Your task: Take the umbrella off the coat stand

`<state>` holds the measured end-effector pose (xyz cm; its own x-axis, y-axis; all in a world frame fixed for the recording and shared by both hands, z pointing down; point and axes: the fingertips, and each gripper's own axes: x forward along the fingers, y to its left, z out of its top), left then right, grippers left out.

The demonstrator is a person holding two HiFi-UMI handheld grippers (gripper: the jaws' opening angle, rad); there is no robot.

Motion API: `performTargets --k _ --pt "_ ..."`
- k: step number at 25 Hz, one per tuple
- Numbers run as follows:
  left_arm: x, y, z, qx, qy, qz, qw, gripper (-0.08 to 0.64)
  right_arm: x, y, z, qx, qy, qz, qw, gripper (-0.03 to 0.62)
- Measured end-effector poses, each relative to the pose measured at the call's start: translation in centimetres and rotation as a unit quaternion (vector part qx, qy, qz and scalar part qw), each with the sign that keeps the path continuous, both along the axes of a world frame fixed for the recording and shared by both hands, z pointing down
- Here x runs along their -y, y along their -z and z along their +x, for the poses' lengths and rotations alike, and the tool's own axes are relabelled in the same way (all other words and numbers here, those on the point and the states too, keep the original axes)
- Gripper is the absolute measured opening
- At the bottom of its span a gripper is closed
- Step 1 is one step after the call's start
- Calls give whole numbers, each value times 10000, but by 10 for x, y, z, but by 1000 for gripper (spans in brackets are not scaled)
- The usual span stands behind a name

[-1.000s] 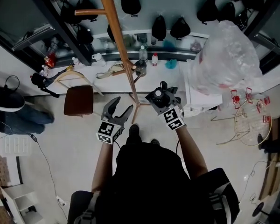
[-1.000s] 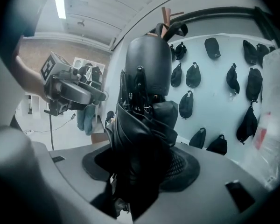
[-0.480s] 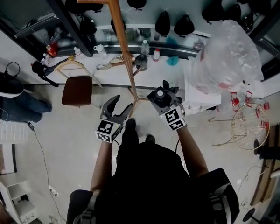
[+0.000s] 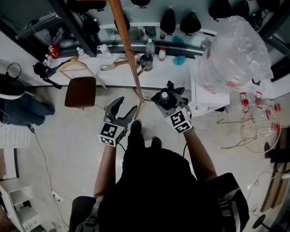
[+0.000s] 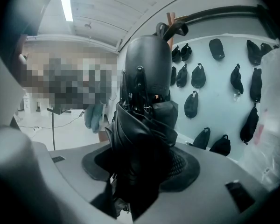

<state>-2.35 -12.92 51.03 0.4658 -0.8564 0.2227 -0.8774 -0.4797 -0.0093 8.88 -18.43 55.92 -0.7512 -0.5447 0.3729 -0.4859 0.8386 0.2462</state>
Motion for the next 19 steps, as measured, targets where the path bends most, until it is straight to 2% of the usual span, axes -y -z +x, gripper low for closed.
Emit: performTargets --k 19 --pt "-13 -4 -1 -8 158 -41 9999 275 -11 -4 -3 -85 174 4 9998 247"
